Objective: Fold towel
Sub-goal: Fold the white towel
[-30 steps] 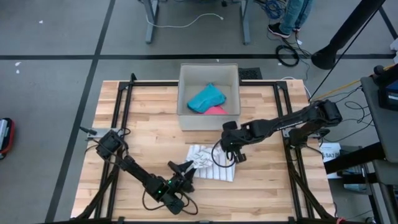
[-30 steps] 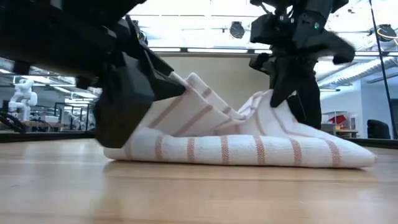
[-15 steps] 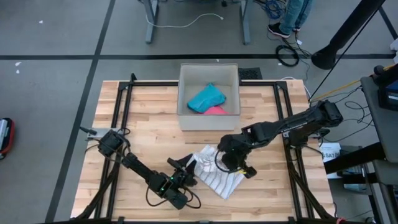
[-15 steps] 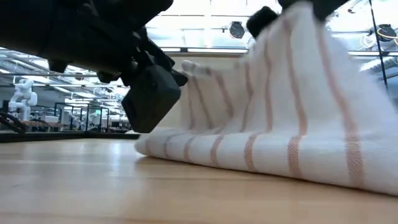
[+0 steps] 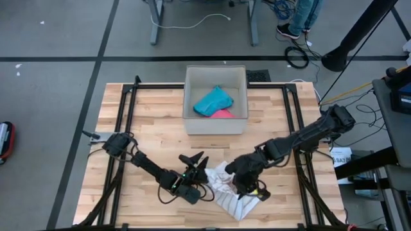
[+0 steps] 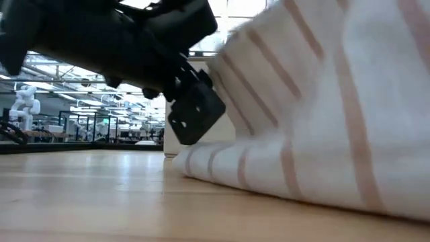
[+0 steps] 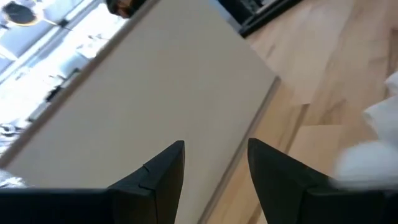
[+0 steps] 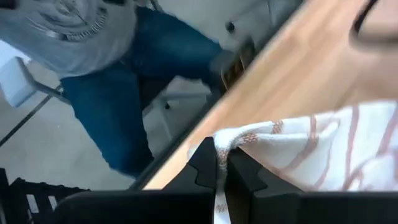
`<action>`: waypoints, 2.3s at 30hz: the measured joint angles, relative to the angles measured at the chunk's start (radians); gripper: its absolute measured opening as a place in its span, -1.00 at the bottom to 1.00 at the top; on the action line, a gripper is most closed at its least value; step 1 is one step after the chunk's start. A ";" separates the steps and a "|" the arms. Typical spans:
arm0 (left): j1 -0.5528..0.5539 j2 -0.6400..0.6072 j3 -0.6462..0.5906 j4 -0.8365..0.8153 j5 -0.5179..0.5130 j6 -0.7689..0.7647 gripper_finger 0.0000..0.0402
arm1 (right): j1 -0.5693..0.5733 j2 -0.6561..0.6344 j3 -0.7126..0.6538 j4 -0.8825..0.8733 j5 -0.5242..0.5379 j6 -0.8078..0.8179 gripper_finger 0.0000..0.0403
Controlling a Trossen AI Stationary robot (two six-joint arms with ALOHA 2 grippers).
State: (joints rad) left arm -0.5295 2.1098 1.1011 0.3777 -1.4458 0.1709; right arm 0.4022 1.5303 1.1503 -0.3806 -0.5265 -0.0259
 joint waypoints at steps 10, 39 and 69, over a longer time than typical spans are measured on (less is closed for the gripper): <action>0.059 0.000 0.000 0.076 0.175 0.023 -0.09 | 0.044 0.002 -0.237 0.063 0.065 0.308 -0.89; 0.158 0.000 0.000 0.140 0.280 -0.111 -0.09 | 0.190 -0.097 -0.369 -0.232 0.531 0.684 -0.44; 0.190 0.000 0.000 0.103 0.232 -0.061 -0.09 | 0.245 0.043 -0.341 0.596 0.630 0.262 -0.53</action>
State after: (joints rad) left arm -0.3397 2.1094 1.1011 0.4808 -1.2133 0.1097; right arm 0.6473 1.5733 0.8097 0.2153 0.1038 0.2358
